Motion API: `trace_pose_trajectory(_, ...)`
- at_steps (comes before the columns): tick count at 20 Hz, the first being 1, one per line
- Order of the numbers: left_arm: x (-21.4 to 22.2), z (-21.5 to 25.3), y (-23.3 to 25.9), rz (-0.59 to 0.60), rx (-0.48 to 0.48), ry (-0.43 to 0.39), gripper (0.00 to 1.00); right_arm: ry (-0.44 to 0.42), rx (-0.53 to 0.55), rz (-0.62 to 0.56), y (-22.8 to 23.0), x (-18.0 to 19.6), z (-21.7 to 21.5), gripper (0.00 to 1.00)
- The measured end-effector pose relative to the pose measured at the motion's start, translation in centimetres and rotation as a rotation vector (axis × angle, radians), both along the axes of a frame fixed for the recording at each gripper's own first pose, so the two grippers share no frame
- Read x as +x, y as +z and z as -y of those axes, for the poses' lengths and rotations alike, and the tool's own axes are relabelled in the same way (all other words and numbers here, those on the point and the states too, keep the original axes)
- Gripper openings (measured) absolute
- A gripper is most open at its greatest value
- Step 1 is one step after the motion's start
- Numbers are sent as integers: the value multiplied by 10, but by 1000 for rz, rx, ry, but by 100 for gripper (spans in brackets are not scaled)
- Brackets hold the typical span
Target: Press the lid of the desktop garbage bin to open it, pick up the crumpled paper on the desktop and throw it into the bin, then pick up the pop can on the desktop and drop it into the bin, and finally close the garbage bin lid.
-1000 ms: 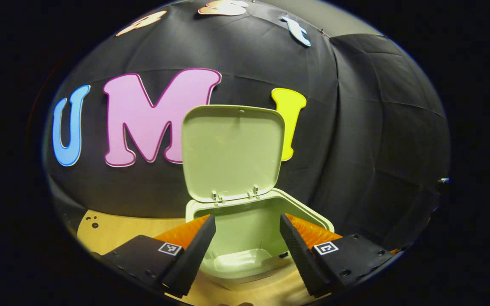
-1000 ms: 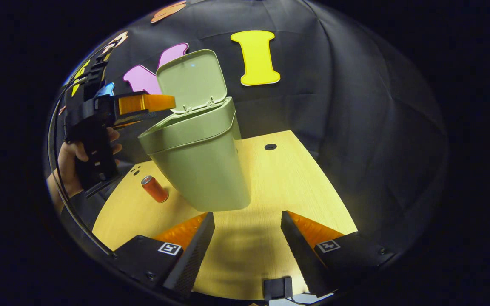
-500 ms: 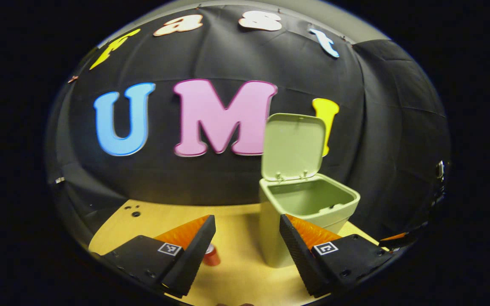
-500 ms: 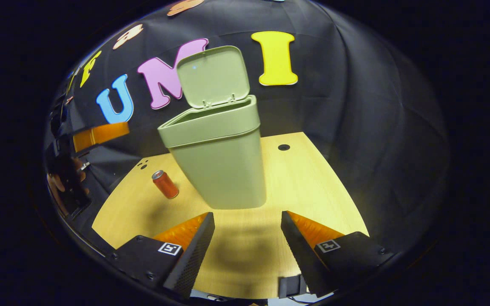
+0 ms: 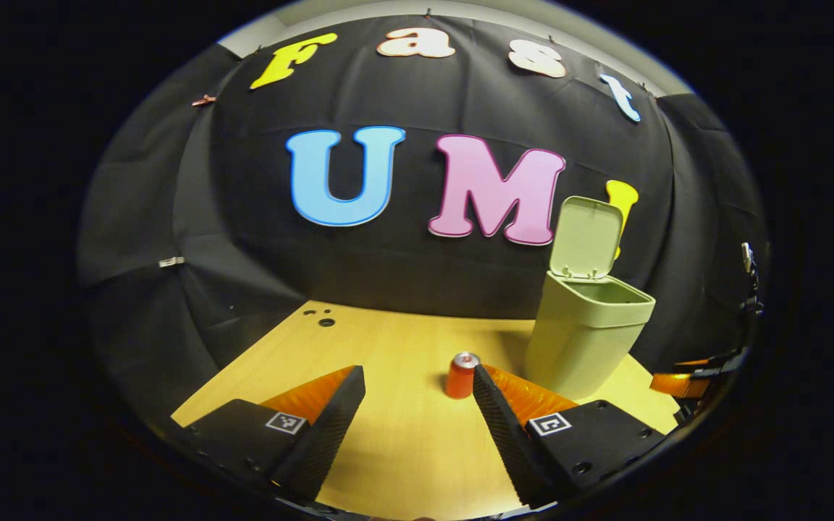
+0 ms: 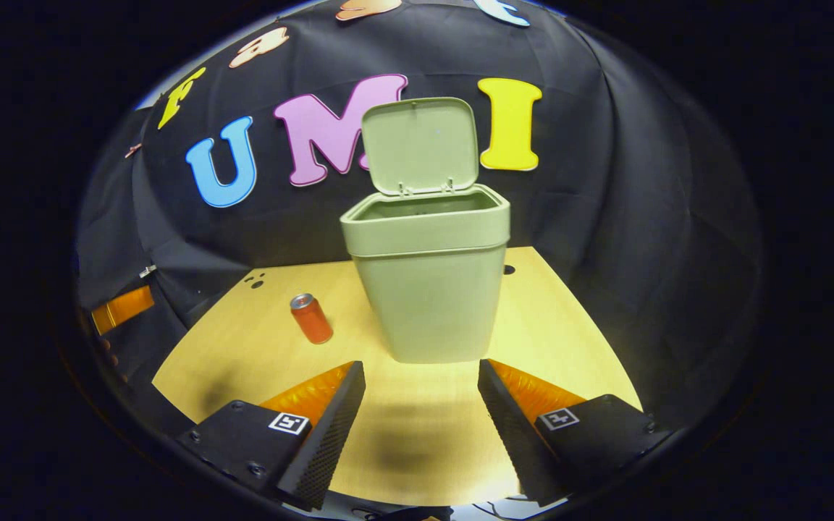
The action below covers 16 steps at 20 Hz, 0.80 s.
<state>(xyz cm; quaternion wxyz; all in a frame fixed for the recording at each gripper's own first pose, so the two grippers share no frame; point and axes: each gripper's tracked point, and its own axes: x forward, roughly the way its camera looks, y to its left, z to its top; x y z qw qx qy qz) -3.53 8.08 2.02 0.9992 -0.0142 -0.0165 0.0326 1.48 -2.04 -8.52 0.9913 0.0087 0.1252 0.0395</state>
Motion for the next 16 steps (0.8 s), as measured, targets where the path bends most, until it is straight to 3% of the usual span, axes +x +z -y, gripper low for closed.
trace_pose_trajectory(8, -23, -64, -32, -37, -91, 92, 96, 151, -115, 48, 3, 12, -89, 99)
trace_pose_trajectory(16, -2, -85, -42, -97, -134, 168, 96, 300, -135, -8, -34, 83, -167, 98)
